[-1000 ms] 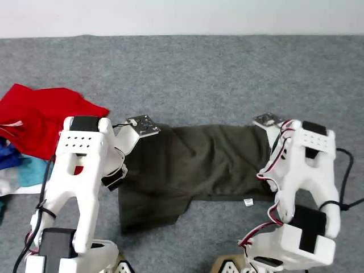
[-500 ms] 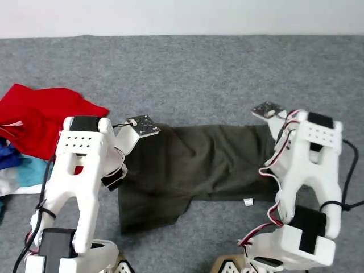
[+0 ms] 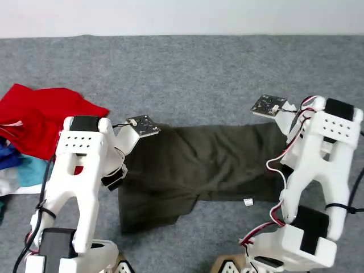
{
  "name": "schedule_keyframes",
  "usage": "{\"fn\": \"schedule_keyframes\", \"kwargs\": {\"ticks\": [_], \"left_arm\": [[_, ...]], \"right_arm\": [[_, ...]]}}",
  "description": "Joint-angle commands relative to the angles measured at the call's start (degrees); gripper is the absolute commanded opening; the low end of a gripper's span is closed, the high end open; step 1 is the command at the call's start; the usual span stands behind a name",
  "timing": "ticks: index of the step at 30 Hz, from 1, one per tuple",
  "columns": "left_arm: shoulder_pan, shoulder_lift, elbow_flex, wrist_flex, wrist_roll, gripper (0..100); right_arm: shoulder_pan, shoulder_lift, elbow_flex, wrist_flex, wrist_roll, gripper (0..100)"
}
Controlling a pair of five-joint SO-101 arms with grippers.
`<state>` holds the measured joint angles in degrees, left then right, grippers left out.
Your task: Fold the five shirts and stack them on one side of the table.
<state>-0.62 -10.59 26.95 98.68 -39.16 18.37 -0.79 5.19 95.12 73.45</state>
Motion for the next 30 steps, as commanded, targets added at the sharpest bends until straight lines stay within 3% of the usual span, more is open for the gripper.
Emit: {"fn": "schedule_keyframes", "kwargs": {"ticks": [1, 8, 13, 18, 26, 30], "left_arm": [[0.0, -1.58, -1.45, 1.67, 0.53, 2], [-0.35, -1.67, -1.71, -0.44, 1.05, 2], [0.09, -1.58, -1.89, -8.88, 12.22, 2], [2.81, -1.41, -1.89, -18.02, 18.2, 2], [5.36, -1.23, -1.89, -30.33, 22.77, 2], [5.45, 3.16, -3.3, -32.62, 23.03, 2]], "right_arm": [[0.57, -3.38, -1.76, 0.75, -3.6, 27.2], [-3.65, -5.32, -3.43, -0.04, -11.43, 18.9], [-6.02, 0.31, 0.53, -10.59, -23.74, 0.2], [-7.87, 7.08, 0.35, -17.8, -34.9, 0.9], [-11.12, 10.42, 0.35, -26.24, -42.29, 0.9], [-11.03, 10.24, 0.35, -28.44, -46.95, 0.9]]}}
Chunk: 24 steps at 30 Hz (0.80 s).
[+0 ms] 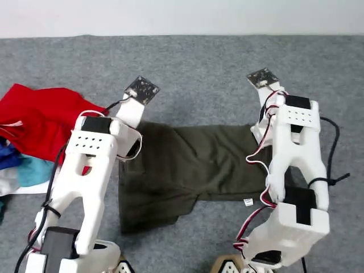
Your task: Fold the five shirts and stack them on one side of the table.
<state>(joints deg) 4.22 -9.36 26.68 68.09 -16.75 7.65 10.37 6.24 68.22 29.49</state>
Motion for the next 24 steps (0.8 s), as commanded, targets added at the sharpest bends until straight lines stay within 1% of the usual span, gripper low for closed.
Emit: {"fn": "schedule_keyframes", "kwargs": {"ticks": [1, 3, 7, 10, 15, 19, 24], "left_arm": [[0.62, 3.78, -4.09, -2.11, 0.62, 2], [0.62, 7.65, -7.16, -1.85, 0.79, 2], [0.62, 14.24, -13.76, -1.76, 3.69, 2], [0.97, 19.43, -17.19, -1.85, 4.13, 2], [1.41, 28.48, -20.7, -1.76, 4.13, 2], [-1.49, 33.76, -23.96, 1.41, 3.78, 2], [-6.68, 36.75, -30.73, 7.21, 3.6, 2]], "right_arm": [[-0.31, -0.84, -0.7, -1.54, -4.04, 0.9], [-0.31, -0.75, -0.7, -1.54, -6.42, 0.9], [-0.31, -0.48, -0.7, -1.54, -10.81, 0.9], [-0.31, 0.66, -0.62, -2.95, -10.9, 0.9], [0.22, 5.49, -0.7, -8.22, -10.81, 0.9], [2.33, 9.36, -1.41, -11.47, -10.81, 0.9], [5.67, 12.09, -5.01, -10.51, -10.81, 0.9]]}}
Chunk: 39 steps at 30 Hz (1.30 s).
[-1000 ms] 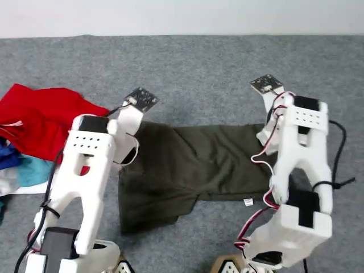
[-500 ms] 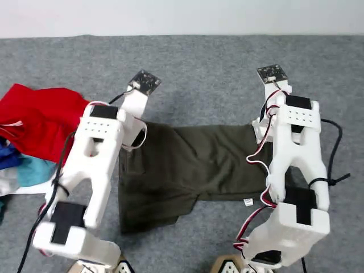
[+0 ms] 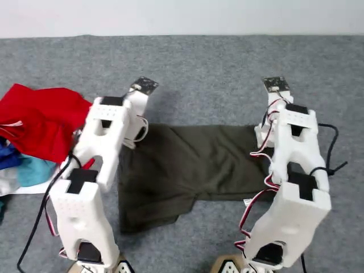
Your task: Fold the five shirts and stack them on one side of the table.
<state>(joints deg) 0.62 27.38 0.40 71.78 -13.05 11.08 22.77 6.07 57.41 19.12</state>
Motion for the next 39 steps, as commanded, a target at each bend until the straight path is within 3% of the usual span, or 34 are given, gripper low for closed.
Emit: {"fn": "schedule_keyframes", "kwargs": {"ticks": [1, 10, 16, 18, 28, 39], "left_arm": [[-3.52, 0.18, -5.67, 4.4, -0.09, 2], [0.18, 0.09, -15.69, 16.88, -2.81, 1], [3.87, 0.09, -27.21, 28.92, -2.73, 1], [5.27, -0.88, -27.56, 28.92, -2.37, 1], [17.85, -17.93, -0.04, 28.48, -3.08, 1], [15.38, -20.66, 21.14, 24.7, -11.34, 1]], "right_arm": [[2.59, 0.04, -5.8, 1.1, -0.44, 0.9], [2.86, -0.04, -12.75, 9.98, -0.44, 0.9], [2.68, -0.13, -20.22, 21.49, -0.44, 0.9], [2.68, -0.13, -22.59, 26.07, -0.44, 0.9], [2.95, -0.84, -29.8, 42.42, 3.16, 0.9], [3.03, -9.01, -29.89, 43.56, 3.96, 0.9]]}}
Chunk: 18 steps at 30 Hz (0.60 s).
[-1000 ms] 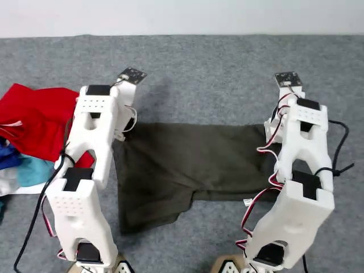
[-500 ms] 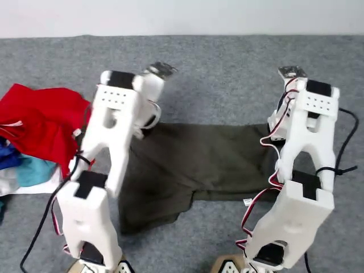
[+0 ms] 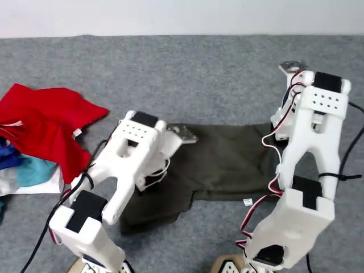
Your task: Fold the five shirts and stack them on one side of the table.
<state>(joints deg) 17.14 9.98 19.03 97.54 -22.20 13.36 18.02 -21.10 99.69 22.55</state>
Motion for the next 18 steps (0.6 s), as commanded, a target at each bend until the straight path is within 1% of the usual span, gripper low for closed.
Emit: {"fn": "schedule_keyframes", "kwargs": {"ticks": [1, 4, 7, 10, 13, 16, 18], "left_arm": [[-1.49, -3.25, 3.65, -1.05, -3.25, 1], [-2.99, -3.43, 8.31, -1.14, -7.03, 1], [-6.07, -2.99, 12.09, -1.85, -9.41, 1], [-9.14, -2.99, 14.46, -4.57, -9.93, 0], [-9.93, -2.99, 15.96, -6.24, -9.93, 0], [-9.85, -3.25, 16.31, -5.8, -9.93, 0], [-9.76, -3.87, 15.16, -3.69, -9.93, 0]], "right_arm": [[0.84, -4.44, -2.73, 1.27, 0.53, 0.9], [0.92, -4.44, -2.73, 1.36, 0.53, 0.9], [0.92, -4.44, -2.73, 1.71, 0.35, 0.9], [0.92, -4.44, -2.73, 1.71, 0.26, 0.9], [0.84, -4.44, -2.73, 1.71, 0.26, 0.9], [0.75, -4.62, -2.73, 1.71, 0.26, 0.9], [0.66, -4.79, -2.73, 1.71, 0.26, 0.9]]}}
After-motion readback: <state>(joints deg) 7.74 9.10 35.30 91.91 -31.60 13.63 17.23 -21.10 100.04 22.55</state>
